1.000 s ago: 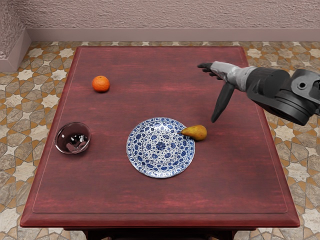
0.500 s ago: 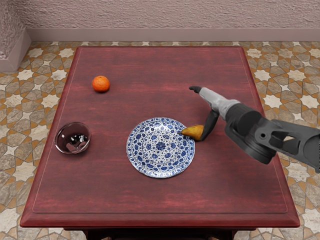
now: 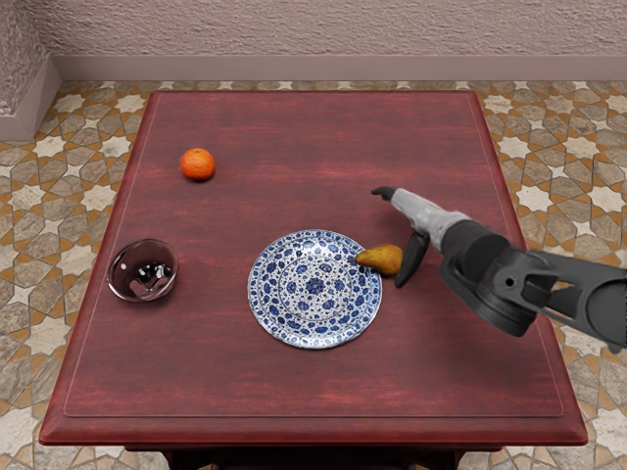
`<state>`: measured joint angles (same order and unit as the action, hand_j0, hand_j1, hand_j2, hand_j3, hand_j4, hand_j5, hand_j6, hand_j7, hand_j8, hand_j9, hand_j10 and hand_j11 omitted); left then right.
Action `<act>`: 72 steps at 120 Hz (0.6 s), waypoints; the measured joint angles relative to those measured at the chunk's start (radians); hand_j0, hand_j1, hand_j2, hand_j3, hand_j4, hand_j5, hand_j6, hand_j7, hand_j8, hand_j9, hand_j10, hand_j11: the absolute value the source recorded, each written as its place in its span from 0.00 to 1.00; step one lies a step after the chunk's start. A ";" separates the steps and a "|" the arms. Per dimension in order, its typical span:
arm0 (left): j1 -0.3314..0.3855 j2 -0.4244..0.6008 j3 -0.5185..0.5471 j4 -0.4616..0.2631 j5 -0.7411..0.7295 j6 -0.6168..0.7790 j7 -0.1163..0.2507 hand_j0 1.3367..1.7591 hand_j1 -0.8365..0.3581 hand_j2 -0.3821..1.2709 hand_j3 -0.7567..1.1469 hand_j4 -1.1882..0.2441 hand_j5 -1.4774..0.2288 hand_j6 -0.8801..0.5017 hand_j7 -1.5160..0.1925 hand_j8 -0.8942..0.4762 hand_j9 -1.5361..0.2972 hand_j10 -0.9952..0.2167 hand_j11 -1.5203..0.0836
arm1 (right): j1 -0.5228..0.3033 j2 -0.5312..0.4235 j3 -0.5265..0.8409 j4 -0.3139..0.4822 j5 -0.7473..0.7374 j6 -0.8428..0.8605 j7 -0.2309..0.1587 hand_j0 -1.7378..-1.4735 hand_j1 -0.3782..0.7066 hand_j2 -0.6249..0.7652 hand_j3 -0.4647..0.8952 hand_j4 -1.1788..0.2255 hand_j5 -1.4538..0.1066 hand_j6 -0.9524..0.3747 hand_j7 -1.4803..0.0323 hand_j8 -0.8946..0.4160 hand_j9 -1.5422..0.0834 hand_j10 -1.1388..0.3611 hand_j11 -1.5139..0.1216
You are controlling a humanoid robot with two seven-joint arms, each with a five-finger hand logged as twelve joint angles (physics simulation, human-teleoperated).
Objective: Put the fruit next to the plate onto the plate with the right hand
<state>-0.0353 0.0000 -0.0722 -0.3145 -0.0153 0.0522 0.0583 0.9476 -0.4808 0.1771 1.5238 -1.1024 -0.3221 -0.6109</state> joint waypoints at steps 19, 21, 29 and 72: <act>0.000 0.000 0.000 0.000 0.000 0.000 0.000 0.76 0.99 0.23 0.40 0.83 0.86 0.64 0.89 0.65 0.84 0.82 0.95 | -0.006 0.010 -0.001 0.000 0.000 0.001 0.000 0.30 0.22 0.43 0.34 0.72 0.79 0.59 0.83 0.55 0.81 0.64 0.79; 0.000 0.000 0.000 0.000 0.000 0.000 0.000 0.76 0.99 0.23 0.40 0.83 0.86 0.64 0.89 0.65 0.84 0.82 0.95 | -0.006 0.011 -0.001 0.001 0.000 0.001 0.000 0.30 0.22 0.43 0.34 0.71 0.79 0.58 0.83 0.55 0.81 0.64 0.79; 0.000 0.000 0.000 0.000 0.000 0.000 0.000 0.76 0.99 0.23 0.40 0.83 0.86 0.64 0.89 0.65 0.84 0.82 0.95 | -0.006 0.014 -0.001 0.001 0.000 0.001 0.000 0.30 0.23 0.42 0.34 0.70 0.77 0.57 0.82 0.54 0.80 0.63 0.78; 0.000 0.000 0.000 0.000 0.000 0.000 0.000 0.76 0.99 0.23 0.40 0.83 0.86 0.64 0.89 0.65 0.84 0.82 0.95 | -0.008 -0.020 0.000 0.060 0.000 0.001 0.000 0.30 0.31 0.41 0.34 0.66 0.72 0.52 0.76 0.49 0.75 0.59 0.72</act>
<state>-0.0353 0.0000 -0.0722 -0.3145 -0.0153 0.0522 0.0583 0.9394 -0.5007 0.1773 1.5838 -1.1026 -0.3207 -0.6109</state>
